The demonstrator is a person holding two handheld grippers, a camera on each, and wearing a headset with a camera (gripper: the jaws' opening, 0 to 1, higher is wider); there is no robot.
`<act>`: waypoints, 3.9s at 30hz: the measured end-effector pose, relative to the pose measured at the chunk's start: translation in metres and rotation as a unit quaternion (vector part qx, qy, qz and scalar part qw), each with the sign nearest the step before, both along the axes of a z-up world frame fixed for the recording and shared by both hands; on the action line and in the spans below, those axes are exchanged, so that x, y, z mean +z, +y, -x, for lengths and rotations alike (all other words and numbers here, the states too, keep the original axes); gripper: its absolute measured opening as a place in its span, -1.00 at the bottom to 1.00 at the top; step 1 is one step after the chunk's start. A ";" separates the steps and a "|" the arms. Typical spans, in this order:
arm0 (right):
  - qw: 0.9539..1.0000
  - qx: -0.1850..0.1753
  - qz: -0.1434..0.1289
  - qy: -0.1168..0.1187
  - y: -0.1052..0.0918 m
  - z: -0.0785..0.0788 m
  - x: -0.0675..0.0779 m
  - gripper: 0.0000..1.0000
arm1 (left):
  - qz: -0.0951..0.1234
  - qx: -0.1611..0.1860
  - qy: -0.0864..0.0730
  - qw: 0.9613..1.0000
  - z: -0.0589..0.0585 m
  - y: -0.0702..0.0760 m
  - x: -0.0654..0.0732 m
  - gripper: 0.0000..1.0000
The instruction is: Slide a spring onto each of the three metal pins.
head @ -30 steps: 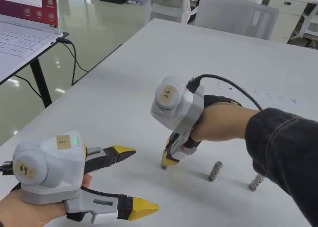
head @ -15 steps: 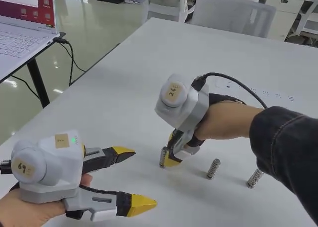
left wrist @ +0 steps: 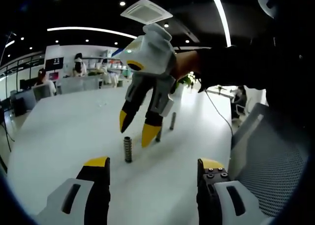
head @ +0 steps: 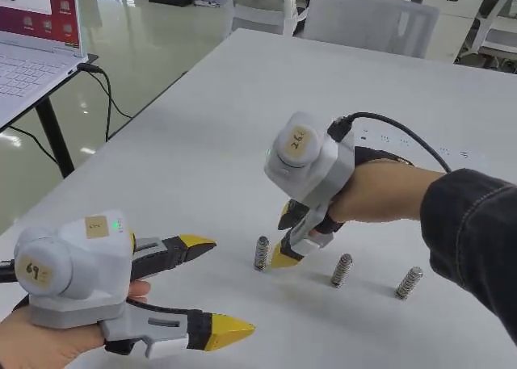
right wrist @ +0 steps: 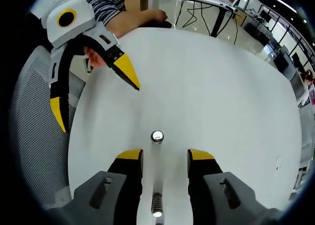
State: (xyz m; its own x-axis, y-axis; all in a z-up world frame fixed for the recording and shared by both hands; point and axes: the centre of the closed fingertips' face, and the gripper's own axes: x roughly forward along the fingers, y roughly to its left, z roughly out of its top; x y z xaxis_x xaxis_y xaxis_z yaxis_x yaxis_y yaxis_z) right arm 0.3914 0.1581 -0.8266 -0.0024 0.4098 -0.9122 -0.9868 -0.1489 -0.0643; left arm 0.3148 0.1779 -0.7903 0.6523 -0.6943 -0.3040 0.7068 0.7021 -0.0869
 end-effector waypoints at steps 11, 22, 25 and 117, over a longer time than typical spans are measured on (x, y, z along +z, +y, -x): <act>0.999 -0.023 -0.033 -0.005 -0.010 -0.006 0.012 -0.18 | -0.003 -0.003 -0.006 1.000 -0.002 -0.004 0.004 0.35; 0.996 -0.054 -0.068 -0.008 -0.020 -0.013 0.021 0.03 | -0.008 -0.003 -0.001 1.000 -0.005 -0.006 0.003 0.48; 0.995 -0.063 -0.081 -0.008 -0.022 -0.013 0.025 0.14 | -0.005 -0.007 0.000 1.000 -0.004 -0.008 0.003 0.48; 0.913 -0.248 -0.320 -0.055 -0.172 0.029 0.043 0.71 | 0.016 -0.006 0.008 1.000 -0.005 -0.014 0.007 0.65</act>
State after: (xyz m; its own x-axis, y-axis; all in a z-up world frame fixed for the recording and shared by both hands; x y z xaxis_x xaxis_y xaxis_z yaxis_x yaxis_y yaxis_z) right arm 0.3620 -0.0142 -0.7832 0.4048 0.7850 -0.4689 -0.9052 0.4166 -0.0840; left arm 0.3197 0.1635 -0.7837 0.6393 -0.7114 -0.2918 0.7135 0.6903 -0.1198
